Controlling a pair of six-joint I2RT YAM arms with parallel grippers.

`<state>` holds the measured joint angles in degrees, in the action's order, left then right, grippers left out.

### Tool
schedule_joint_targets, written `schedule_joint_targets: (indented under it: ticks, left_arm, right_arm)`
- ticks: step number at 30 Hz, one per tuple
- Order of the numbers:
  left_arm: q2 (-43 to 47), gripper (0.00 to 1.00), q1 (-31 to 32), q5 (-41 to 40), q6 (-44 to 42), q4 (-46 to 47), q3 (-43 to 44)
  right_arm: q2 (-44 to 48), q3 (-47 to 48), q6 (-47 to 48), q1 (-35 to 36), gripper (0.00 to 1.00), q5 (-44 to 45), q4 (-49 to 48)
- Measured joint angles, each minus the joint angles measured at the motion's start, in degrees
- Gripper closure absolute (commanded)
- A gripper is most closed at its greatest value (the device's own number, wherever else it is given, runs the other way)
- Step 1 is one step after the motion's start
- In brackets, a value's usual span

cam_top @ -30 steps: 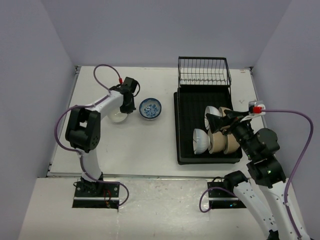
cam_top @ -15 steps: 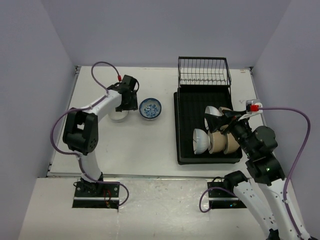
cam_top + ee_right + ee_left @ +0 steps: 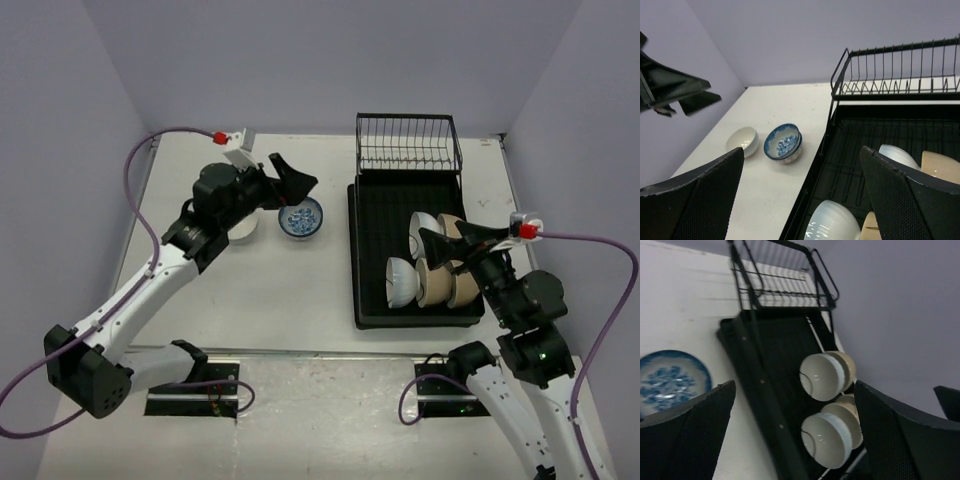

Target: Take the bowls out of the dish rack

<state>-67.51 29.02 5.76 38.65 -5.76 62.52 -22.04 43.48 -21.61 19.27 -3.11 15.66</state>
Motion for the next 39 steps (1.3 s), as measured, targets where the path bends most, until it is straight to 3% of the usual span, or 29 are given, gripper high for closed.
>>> schedule_joint_targets:
  ticks: [4,8,11,19,26,39]
  left_arm:
    - [-5.84,0.0,8.35,3.56,10.03,11.17,-3.69]
    - [-11.98,0.0,18.36,5.09,17.03,15.37,-5.7]
    - [-15.13,0.02,22.05,7.37,21.42,19.28,-7.5]
    - [-24.0,0.11,22.77,13.75,28.85,30.84,-9.94]
    - [-27.91,0.2,24.87,15.63,31.04,34.14,-10.4]
    - [-33.62,0.57,26.18,17.33,33.77,41.97,-10.4]
  right_arm:
    - [1.7,0.02,0.0,0.0,0.01,2.25,-0.33]
    - [1.62,0.02,0.02,0.0,0.01,2.64,-0.15]
    - [1.51,0.02,0.02,0.0,0.01,2.67,0.11]
    - [1.49,0.02,0.02,0.0,0.01,2.62,0.24]
    - [1.44,0.02,0.02,0.0,0.01,2.62,0.24]
    - [1.44,0.02,0.04,0.0,0.01,2.6,0.24]
